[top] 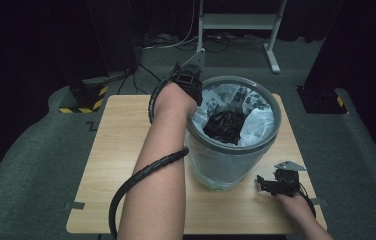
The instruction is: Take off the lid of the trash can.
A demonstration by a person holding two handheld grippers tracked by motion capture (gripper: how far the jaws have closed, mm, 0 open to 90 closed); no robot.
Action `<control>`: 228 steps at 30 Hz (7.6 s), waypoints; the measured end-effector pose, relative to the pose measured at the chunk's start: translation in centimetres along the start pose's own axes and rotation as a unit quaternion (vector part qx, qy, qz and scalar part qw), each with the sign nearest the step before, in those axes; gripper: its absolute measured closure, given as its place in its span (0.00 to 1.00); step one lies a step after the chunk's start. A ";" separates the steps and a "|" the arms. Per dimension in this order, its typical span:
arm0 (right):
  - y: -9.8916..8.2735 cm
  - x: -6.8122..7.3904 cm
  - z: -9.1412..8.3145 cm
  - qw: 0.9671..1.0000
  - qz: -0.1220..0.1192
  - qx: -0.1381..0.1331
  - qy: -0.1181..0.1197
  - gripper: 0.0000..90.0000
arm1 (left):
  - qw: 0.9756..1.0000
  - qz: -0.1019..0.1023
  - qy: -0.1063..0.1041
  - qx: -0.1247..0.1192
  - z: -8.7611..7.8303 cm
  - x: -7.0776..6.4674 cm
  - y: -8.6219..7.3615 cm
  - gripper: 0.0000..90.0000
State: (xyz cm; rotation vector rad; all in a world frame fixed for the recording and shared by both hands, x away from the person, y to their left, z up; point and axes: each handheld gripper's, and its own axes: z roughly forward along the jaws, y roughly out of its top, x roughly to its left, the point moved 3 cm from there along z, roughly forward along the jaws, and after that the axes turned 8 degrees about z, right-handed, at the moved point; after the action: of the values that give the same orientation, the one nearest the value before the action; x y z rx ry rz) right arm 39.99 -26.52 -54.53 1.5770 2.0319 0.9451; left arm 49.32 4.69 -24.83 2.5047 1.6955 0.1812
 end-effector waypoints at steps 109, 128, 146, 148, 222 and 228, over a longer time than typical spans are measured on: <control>0.0 0.0 0.0 1.000 0.000 0.000 0.001 0.11 | 0.992 -0.029 -0.068 -0.103 -3.8 5.1 -2.1 0.86; 0.0 0.0 0.0 1.000 -0.001 0.000 0.000 0.11 | 0.989 -0.060 -0.076 -0.108 -3.5 9.0 -4.7 0.86; 0.0 0.0 0.0 1.000 0.000 0.000 0.001 0.11 | 0.986 -0.089 -0.079 -0.116 -3.6 12.3 -6.9 0.85; 0.0 0.0 0.0 1.000 0.000 0.000 0.001 0.11 | 0.986 -0.092 -0.078 -0.117 -3.6 12.7 -7.2 0.85; 0.0 0.0 0.0 1.000 -0.001 -0.001 0.001 0.11 | 0.972 -0.196 -0.064 -0.114 1.6 23.2 -16.2 0.85; 0.0 0.0 0.0 1.000 -0.001 -0.001 0.002 0.11 | 0.975 -0.185 -0.064 -0.102 3.4 23.2 -16.4 0.85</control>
State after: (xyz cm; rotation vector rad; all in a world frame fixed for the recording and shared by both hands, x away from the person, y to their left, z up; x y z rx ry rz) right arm 40.02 -26.51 -54.54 1.5724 2.0335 0.9496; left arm 43.45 32.21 -29.98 1.9716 1.9391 0.1457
